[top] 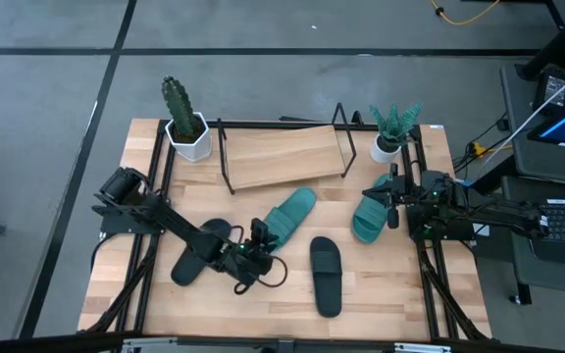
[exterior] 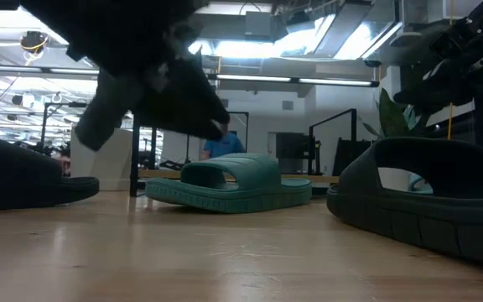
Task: Pick and place slides into the shelf
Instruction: Put the left green slide on the shelf
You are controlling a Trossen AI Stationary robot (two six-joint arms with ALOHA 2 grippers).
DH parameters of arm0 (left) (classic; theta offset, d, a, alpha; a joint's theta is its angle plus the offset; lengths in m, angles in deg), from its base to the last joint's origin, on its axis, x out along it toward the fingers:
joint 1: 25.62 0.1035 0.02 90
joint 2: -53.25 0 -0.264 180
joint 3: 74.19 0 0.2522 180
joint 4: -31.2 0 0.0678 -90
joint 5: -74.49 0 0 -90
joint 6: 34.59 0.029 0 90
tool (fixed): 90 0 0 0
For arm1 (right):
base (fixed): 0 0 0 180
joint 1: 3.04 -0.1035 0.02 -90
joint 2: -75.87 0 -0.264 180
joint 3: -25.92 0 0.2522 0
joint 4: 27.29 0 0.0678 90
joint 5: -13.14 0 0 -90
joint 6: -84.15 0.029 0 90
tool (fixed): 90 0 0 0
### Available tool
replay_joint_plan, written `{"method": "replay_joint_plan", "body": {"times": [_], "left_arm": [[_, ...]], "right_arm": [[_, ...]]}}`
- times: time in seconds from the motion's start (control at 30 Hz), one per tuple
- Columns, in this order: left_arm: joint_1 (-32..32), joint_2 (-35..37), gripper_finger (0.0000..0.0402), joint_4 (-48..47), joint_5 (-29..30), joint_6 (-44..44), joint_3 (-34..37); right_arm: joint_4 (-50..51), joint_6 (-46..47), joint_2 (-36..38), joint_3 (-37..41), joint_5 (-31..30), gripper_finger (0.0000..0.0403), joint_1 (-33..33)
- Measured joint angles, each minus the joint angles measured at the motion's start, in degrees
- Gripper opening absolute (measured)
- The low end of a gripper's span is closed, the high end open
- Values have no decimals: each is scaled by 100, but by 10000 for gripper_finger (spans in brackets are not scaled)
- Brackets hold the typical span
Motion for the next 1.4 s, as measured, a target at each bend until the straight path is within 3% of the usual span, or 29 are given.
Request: {"method": "replay_joint_plan", "body": {"times": [0.23, 0.97, 1.27, 1.4], "left_arm": [[58, -216, 133, -179, 325, 2, 0], [436, -387, 133, -734, -78, -305, 0], [426, -515, 133, -708, 964, -222, 2], [446, -506, 133, -677, 807, -350, 2]], "right_arm": [[60, 8, 0, 0, -1, 6, 0], [74, 1, 0, 0, -2, 6, 0], [89, 1, 0, 0, -4, 6, -1], [104, -7, 0, 0, -4, 6, -1]]}}
